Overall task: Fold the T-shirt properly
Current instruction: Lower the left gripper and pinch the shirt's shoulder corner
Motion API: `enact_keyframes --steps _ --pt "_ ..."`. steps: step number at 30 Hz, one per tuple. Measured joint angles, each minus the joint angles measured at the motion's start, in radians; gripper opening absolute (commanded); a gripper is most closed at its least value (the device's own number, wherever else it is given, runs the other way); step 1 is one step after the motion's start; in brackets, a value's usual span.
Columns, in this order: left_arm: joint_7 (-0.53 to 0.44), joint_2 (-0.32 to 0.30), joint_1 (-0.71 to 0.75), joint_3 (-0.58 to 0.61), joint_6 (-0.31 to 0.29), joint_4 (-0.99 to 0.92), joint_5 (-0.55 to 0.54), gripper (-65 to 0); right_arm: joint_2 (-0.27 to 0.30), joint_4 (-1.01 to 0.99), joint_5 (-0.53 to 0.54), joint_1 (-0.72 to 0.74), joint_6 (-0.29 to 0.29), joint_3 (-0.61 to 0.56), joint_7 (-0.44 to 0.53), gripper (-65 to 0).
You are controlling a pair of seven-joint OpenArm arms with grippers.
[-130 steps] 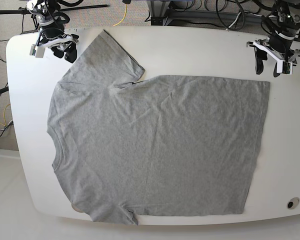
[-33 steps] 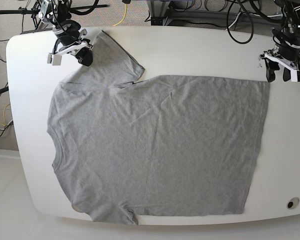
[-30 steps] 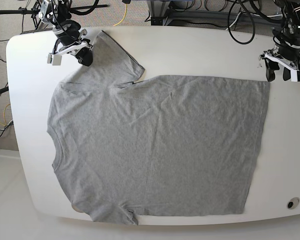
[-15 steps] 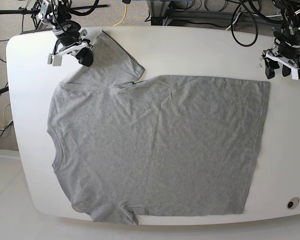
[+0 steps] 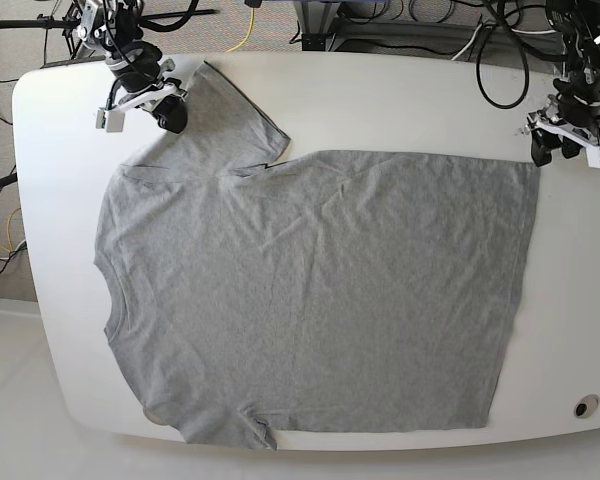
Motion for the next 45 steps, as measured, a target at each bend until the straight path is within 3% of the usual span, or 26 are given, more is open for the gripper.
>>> enact_keyframes --steps 11,28,45 --pt "0.016 -0.033 -0.04 0.016 -0.003 -0.08 -0.026 -29.1 -0.008 0.0 0.001 -0.001 0.004 -0.002 0.0 -65.0" --pt "0.001 -0.045 -0.08 0.034 -0.069 -0.153 -0.077 -29.2 -0.008 -0.004 0.001 0.0 0.008 -0.003 0.008 -65.0" --pt "-0.024 -0.047 -0.148 0.156 -0.075 -0.2 -0.103 -29.6 -0.009 -0.004 0.001 0.0 0.008 -0.007 0.015 -65.0"
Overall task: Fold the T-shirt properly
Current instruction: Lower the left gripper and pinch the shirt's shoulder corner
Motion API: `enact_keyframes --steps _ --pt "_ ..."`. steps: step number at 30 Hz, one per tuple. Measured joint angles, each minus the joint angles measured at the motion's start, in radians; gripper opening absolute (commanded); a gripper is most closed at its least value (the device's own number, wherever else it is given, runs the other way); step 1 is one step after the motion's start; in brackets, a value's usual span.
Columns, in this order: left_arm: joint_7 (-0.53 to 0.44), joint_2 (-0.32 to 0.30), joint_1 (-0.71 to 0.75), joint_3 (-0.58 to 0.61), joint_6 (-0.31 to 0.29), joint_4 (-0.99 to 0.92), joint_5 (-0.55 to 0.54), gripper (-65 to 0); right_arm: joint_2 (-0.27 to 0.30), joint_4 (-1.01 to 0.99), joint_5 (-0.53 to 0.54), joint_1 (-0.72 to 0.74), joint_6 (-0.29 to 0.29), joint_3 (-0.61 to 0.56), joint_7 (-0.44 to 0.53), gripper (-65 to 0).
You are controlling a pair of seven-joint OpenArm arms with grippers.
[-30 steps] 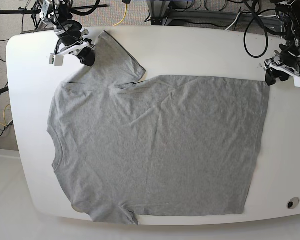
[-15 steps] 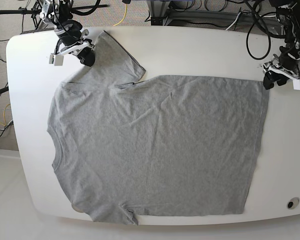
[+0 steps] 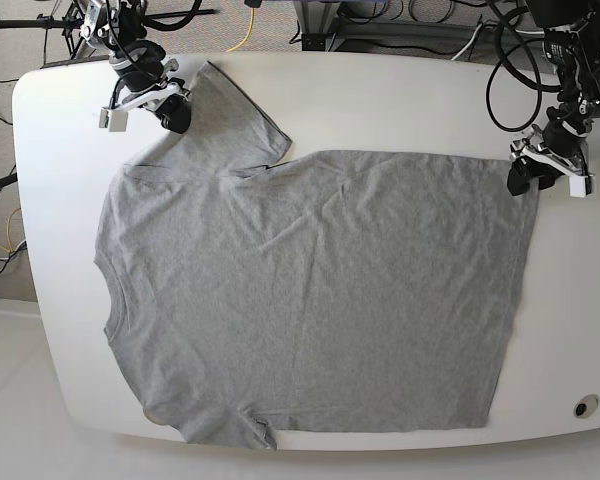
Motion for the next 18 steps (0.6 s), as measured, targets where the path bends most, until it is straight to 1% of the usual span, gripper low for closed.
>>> enact_keyframes --steps 4,18 --pt "-0.007 0.001 -0.008 0.024 -0.017 -0.007 -0.008 -29.8 0.0 0.0 0.0 0.0 0.0 0.0 0.0 -65.0" --pt "-0.008 0.01 -0.01 0.034 -0.025 -0.016 -0.03 -30.0 0.0 0.0 0.0 0.003 0.002 0.0 0.0 -65.0"
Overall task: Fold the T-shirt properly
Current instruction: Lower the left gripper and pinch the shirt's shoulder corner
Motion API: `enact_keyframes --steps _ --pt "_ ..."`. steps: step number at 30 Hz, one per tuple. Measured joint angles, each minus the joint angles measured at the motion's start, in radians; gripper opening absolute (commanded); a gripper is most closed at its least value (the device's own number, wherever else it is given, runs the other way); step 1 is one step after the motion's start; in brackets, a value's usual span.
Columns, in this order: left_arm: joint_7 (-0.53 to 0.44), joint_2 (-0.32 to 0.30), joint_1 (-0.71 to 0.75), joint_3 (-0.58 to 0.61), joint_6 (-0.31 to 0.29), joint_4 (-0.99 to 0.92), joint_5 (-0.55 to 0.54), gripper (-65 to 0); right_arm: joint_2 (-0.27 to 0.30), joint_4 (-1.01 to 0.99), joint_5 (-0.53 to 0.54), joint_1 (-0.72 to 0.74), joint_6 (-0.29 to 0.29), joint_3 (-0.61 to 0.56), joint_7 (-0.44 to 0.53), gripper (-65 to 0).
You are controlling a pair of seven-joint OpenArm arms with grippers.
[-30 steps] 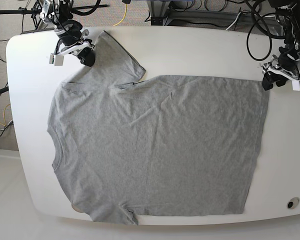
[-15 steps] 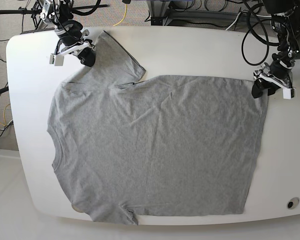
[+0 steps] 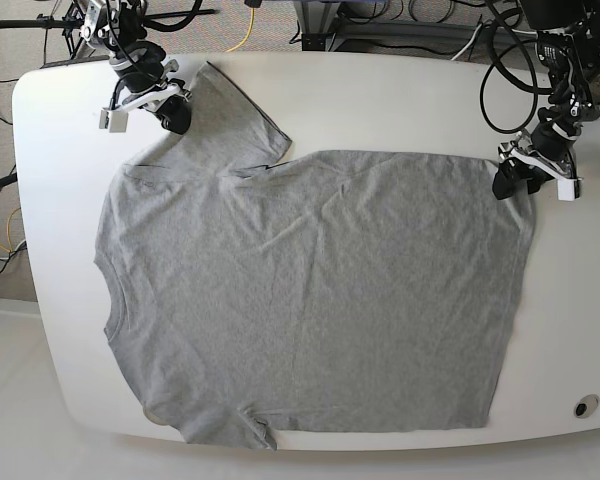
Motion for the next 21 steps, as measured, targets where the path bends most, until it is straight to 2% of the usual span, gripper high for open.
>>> enact_keyframes --steps 4,10,12,17,18,21 --pt "0.0 0.0 0.001 0.0 -0.005 -0.002 -0.001 -29.6 0.0 0.0 0.0 0.0 0.0 0.0 0.0 -65.0" --pt "0.0 -0.001 0.001 0.0 -0.008 -0.004 -0.002 -34.2 0.0 0.0 0.0 0.0 0.0 0.0 0.0 -65.0" --pt "0.0 -0.001 0.001 0.0 -0.008 -0.005 -0.001 -44.7 0.0 0.0 0.0 0.0 0.0 -0.001 0.0 -65.0" --pt "0.028 -0.003 -0.002 -0.005 -0.006 -0.008 0.007 -63.3 0.0 0.0 0.0 0.001 0.0 -0.002 0.002 -65.0" --pt "0.034 -0.004 -0.003 -0.005 -0.005 -0.01 0.009 -65.0 0.0 0.0 0.0 0.002 0.0 -0.002 0.001 -65.0" --pt "0.037 -0.004 -0.003 -0.004 0.0 -0.011 0.01 -65.0 0.0 0.0 0.0 0.003 0.0 -0.002 0.001 -65.0"
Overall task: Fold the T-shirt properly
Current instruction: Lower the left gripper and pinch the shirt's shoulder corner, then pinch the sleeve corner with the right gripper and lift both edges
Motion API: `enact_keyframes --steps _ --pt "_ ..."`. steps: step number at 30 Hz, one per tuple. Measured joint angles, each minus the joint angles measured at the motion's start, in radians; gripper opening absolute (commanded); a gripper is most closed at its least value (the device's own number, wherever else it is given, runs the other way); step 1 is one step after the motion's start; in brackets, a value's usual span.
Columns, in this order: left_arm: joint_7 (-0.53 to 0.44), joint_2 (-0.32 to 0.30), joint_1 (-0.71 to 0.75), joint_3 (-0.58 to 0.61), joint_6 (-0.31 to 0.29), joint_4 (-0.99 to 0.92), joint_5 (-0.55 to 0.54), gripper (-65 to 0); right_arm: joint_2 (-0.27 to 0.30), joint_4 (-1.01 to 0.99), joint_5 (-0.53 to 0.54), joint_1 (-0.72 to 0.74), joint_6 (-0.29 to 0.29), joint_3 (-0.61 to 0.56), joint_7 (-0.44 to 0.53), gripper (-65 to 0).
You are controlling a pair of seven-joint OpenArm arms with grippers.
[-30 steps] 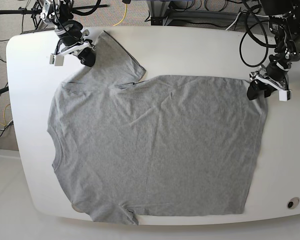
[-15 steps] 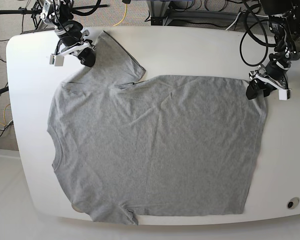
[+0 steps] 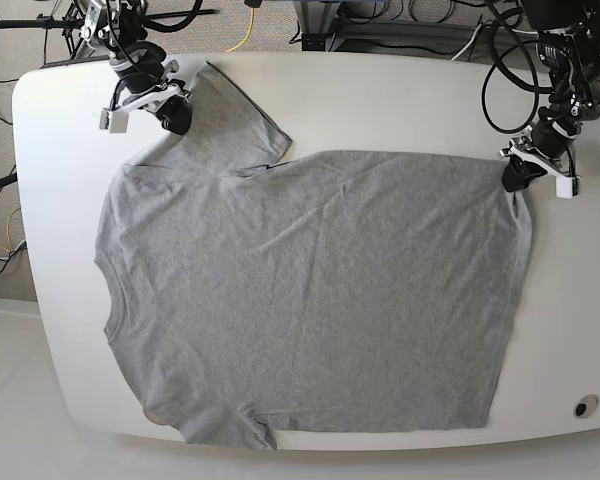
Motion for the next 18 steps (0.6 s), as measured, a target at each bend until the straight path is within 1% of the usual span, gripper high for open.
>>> enact_keyframes --steps 11,14,18 --pt "0.036 -0.005 0.003 0.006 0.004 0.028 0.005 -65.0 0.0 0.006 -0.007 0.0 0.0 -0.003 -0.001 -65.0" --pt "0.066 -0.005 0.021 0.004 0.004 0.069 0.008 -65.0 0.0 0.006 -0.008 -0.001 0.0 -0.003 -0.001 -65.0" --pt "0.07 -0.004 0.045 -0.002 0.0 0.094 0.008 -65.0 0.0 0.014 -0.013 -0.005 0.0 -0.001 -0.002 -65.0"
